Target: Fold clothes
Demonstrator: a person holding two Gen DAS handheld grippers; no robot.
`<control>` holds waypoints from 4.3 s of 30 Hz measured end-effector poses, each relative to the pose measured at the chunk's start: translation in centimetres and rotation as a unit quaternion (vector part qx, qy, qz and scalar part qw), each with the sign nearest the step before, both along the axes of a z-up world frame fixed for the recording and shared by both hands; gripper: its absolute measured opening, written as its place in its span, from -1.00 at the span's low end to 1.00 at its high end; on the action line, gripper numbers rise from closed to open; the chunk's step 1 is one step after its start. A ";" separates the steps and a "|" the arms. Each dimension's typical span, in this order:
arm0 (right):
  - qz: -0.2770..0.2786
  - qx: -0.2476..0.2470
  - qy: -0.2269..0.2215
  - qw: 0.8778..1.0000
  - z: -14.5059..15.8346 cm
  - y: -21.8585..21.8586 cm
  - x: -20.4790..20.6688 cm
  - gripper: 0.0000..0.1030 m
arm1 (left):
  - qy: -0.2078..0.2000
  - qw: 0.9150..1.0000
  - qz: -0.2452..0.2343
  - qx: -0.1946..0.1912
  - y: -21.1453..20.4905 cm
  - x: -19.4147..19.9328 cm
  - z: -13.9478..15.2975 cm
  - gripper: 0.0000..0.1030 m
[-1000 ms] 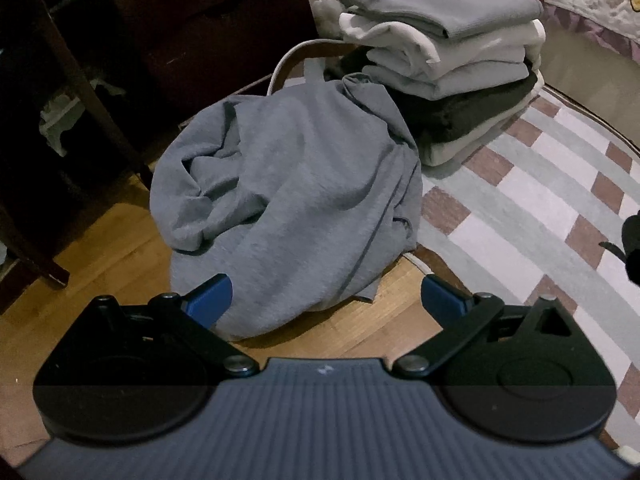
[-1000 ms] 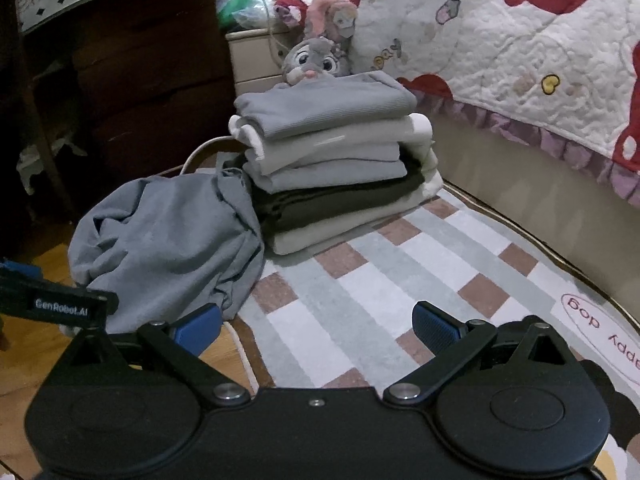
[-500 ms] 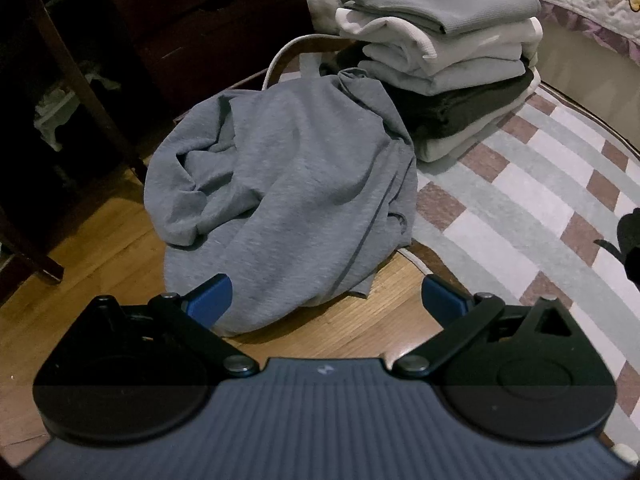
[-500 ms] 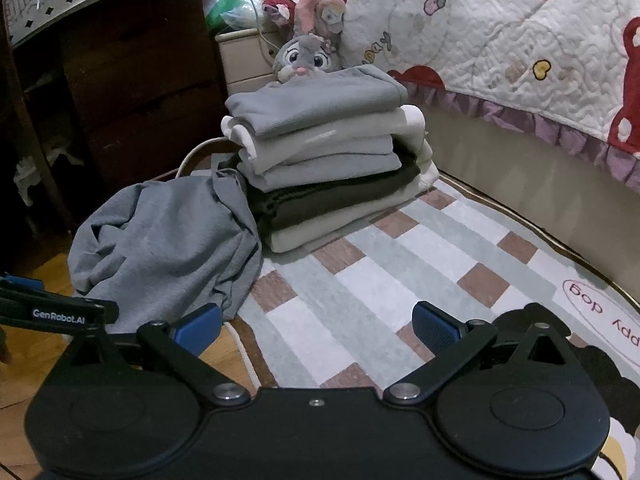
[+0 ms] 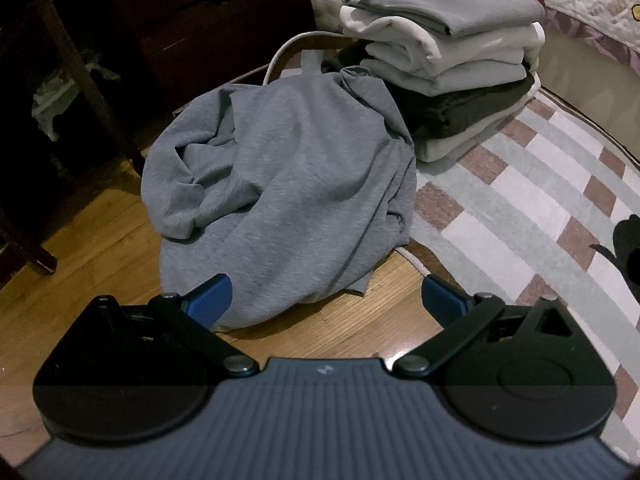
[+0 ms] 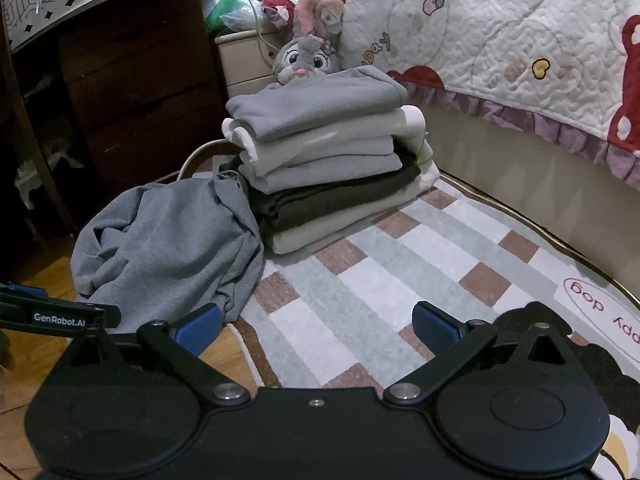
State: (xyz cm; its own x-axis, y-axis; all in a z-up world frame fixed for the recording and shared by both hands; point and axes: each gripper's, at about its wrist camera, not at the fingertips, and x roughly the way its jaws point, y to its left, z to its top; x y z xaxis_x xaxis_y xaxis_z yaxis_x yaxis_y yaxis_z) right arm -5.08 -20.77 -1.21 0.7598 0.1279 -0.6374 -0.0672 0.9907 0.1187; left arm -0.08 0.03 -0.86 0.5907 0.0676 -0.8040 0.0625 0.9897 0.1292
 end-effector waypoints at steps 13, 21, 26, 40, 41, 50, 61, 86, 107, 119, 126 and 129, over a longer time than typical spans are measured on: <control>0.066 0.137 -0.019 0.988 -3.4 1.4 3.2 0.94 | -0.097 0.995 -0.010 0.017 1.2 0.3 -2.3 0.88; 0.111 0.178 0.031 0.977 -8.9 4.4 8.8 0.62 | -0.107 0.992 0.033 0.050 7.1 4.7 -6.1 0.20; 0.105 0.238 0.089 0.961 -12.7 5.0 12.8 0.30 | -0.040 0.997 0.059 -0.030 11.4 7.2 -8.3 0.11; 0.023 0.386 0.172 0.906 -19.3 7.8 21.5 0.87 | -0.074 0.990 -0.100 -0.072 12.1 8.8 -11.8 0.53; 0.028 0.383 0.172 0.907 -19.5 8.5 21.7 0.87 | -0.069 0.989 -0.100 -0.085 12.3 9.0 -12.0 0.61; 0.096 0.361 0.139 0.917 -18.6 10.7 20.7 -0.42 | 0.064 0.984 -0.130 -0.103 10.6 10.5 -14.9 -0.49; 0.217 0.347 0.044 0.912 -10.2 8.2 15.1 -0.67 | 0.010 0.969 -0.147 -0.200 10.6 6.6 -7.7 -0.93; -0.159 0.146 -0.135 0.967 4.5 -22.7 -8.4 0.05 | -0.042 0.849 -0.446 -0.280 -23.6 0.1 3.3 -0.87; -0.173 0.338 0.094 0.920 -13.3 -22.0 -13.9 0.31 | -0.018 0.958 -0.271 -0.093 -17.6 0.0 -7.1 0.43; -0.179 0.325 0.126 0.920 -16.4 -20.7 -10.6 0.58 | 0.085 0.971 -0.187 -0.125 -11.9 3.1 -11.4 0.41; -0.220 0.116 0.032 0.968 -13.1 -17.2 -10.1 -0.65 | 0.095 0.970 -0.192 -0.112 -13.7 2.1 -12.0 0.41; -0.220 0.070 -0.024 0.973 -10.9 -16.3 -11.0 -0.66 | 0.081 0.973 -0.199 -0.088 -13.8 1.3 -11.6 0.41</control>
